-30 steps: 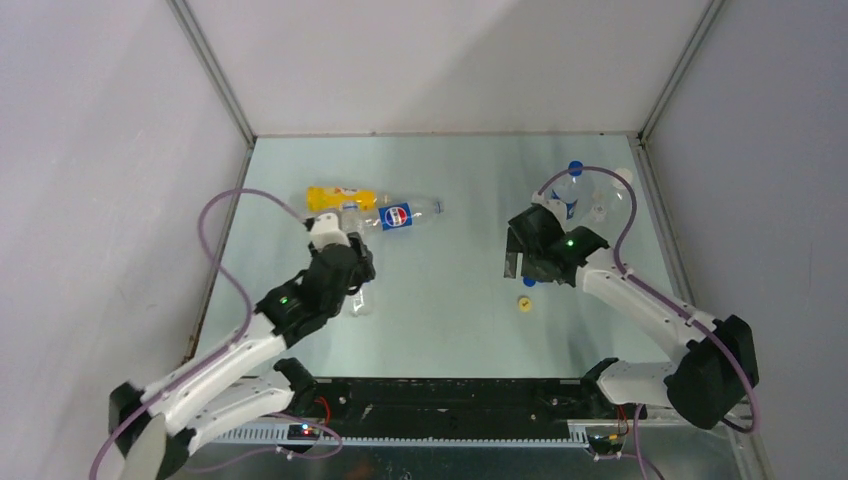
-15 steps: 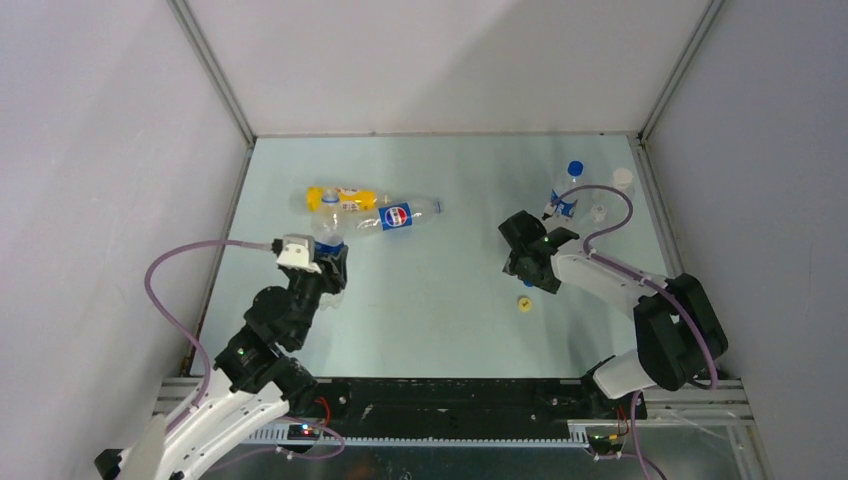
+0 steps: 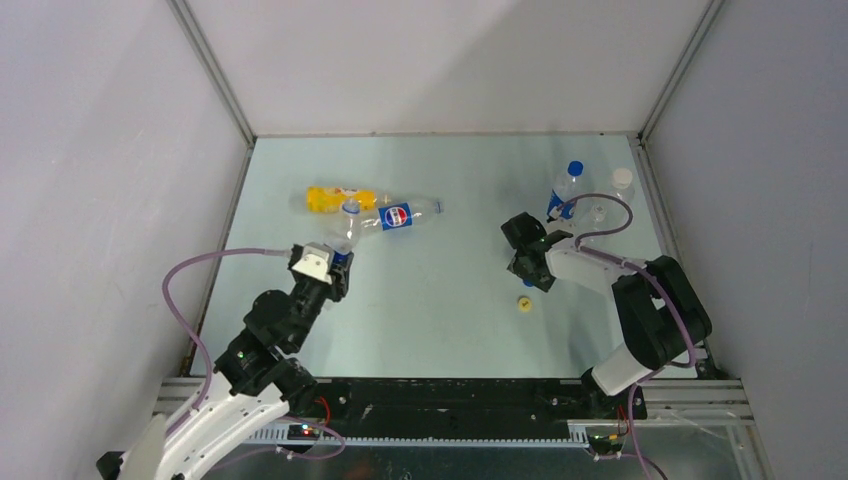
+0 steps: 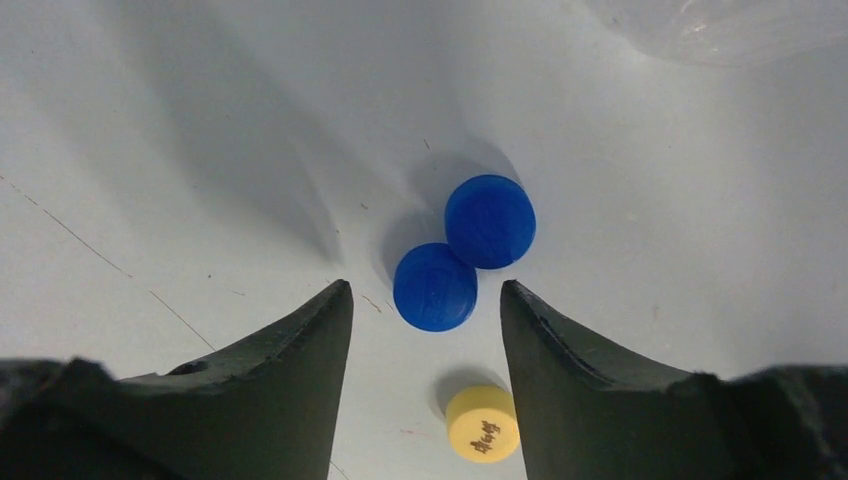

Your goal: Screw on the bottle caps

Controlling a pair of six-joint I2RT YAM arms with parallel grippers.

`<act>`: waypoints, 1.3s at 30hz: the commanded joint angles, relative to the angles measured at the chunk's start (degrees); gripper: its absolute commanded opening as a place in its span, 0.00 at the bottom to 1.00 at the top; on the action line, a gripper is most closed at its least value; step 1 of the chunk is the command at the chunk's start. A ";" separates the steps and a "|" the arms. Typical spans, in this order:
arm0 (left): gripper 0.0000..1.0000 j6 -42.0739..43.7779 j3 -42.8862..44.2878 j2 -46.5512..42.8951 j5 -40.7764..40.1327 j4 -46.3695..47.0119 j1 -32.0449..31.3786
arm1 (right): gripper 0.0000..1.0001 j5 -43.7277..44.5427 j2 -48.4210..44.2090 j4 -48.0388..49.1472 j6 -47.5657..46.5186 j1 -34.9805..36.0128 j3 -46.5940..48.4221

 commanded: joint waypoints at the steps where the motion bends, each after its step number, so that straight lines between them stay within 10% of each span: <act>1: 0.43 4.77 2.52 0.70 5.39 -0.04 -0.17 | 0.57 1.24 1.41 3.83 1.58 -0.23 -0.21; 16: 0.44 10.41 -0.84 1.34 13.30 1.68 -0.21 | 0.23 -11.97 3.57 2.62 -14.53 3.90 4.00; 39: 0.41 15.04 -0.18 2.61 23.14 -1.58 -0.15 | 0.55 -26.22 11.39 -9.36 -38.79 11.67 14.07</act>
